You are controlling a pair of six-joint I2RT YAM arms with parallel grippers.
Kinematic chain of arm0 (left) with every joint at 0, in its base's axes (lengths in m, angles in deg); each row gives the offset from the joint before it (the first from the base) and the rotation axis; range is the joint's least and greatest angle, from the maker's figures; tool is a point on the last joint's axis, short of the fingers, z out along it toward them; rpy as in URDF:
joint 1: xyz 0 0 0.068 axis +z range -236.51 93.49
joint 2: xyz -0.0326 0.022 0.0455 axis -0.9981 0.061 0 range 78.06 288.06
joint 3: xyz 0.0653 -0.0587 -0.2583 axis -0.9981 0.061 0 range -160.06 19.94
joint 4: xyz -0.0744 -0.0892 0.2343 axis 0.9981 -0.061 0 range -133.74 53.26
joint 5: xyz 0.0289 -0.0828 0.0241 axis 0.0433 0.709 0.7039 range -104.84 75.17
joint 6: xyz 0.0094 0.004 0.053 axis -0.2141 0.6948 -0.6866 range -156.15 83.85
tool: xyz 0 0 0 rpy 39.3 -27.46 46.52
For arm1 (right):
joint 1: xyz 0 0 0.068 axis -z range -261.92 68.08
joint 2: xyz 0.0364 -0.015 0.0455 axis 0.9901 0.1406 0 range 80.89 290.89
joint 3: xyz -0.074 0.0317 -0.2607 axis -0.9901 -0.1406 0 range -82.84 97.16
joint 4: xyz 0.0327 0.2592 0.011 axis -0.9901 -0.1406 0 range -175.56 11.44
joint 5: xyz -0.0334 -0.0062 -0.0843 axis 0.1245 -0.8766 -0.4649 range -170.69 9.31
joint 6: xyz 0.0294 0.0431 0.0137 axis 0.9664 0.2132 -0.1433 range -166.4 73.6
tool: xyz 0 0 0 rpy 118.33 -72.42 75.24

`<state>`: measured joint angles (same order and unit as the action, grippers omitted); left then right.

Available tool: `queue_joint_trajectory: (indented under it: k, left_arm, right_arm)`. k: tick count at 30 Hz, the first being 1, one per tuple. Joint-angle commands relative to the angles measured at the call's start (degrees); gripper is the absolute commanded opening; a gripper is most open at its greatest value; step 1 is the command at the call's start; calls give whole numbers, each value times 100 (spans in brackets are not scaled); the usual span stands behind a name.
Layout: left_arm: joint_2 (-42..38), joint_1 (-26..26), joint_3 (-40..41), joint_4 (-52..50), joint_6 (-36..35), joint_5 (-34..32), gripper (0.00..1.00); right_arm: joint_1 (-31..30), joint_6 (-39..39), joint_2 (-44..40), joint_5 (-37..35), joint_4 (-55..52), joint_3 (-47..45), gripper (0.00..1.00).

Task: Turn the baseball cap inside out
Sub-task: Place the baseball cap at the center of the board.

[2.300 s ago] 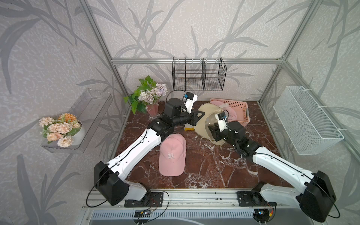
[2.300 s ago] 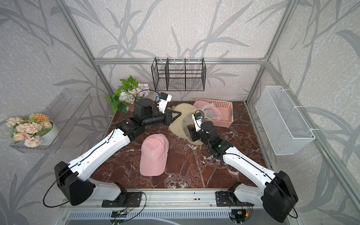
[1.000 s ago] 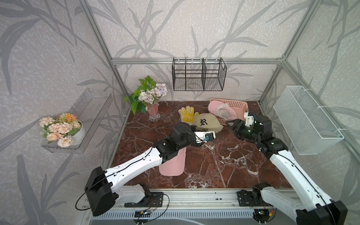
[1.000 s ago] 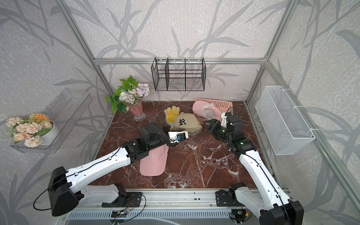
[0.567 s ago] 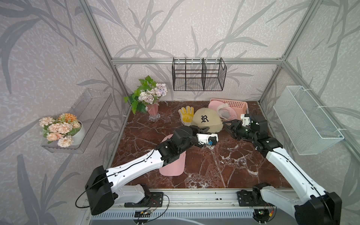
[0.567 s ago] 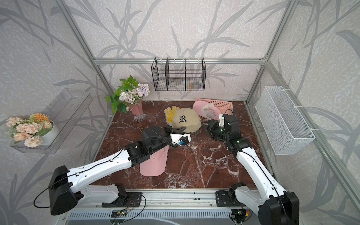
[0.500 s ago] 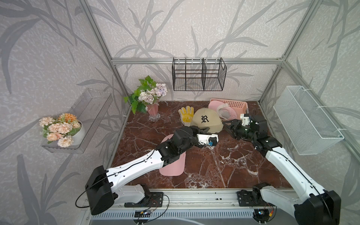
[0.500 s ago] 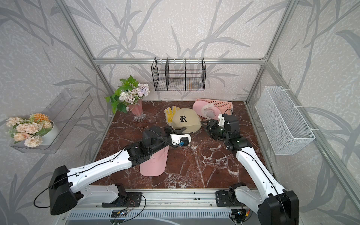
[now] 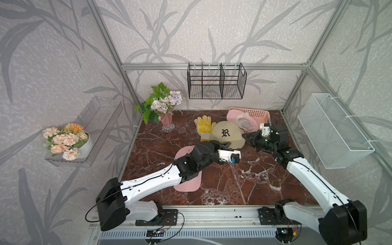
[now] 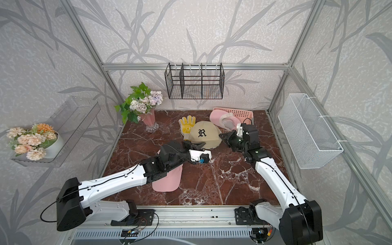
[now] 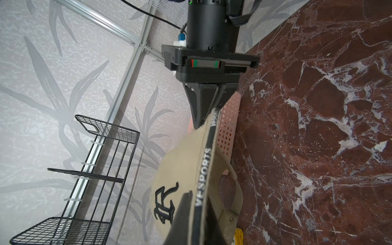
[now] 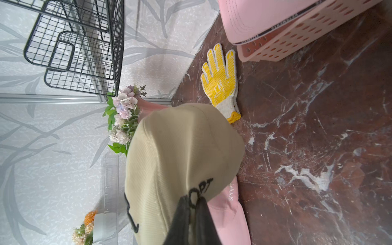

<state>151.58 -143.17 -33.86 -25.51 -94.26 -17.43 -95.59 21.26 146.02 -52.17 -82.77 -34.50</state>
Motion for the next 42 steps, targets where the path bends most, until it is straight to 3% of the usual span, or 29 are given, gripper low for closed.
queue_joint_trajectory:
  k: [1,4,11,16,20,26,30,37,42]
  left_arm:
    - [-212,-82,9,444,190,260,28]
    - [-563,-75,126,373,649,469,41]
    - [-1848,-63,926,646,2259,693,61]
    - [-2675,-55,1546,1200,3480,39,74]
    - [-3048,-46,1856,1378,4171,-362,75]
    - [-3142,-46,2002,1457,4603,-452,75]
    - [-3114,-46,2001,1479,4691,-468,76]
    - [-2946,-51,1969,1529,4746,-477,76]
    - [-2869,-46,1940,1541,4721,-523,76]
  right_arm:
    - [-39,-220,31,-23,221,-147,0]
    - [-71,-373,27,63,842,-408,0]
    - [-673,-1418,85,297,2200,-930,0]
    - [-996,-1767,188,256,3439,-1487,0]
    - [-1046,-2025,374,495,3789,-1752,0]
    - [-1085,-2315,712,919,3742,-2026,0]
    - [-1082,-2689,563,611,3432,-2365,0]
    - [-1083,-3184,22,-474,2648,-2777,13]
    - [-1087,-3381,252,-504,2532,-2775,17]
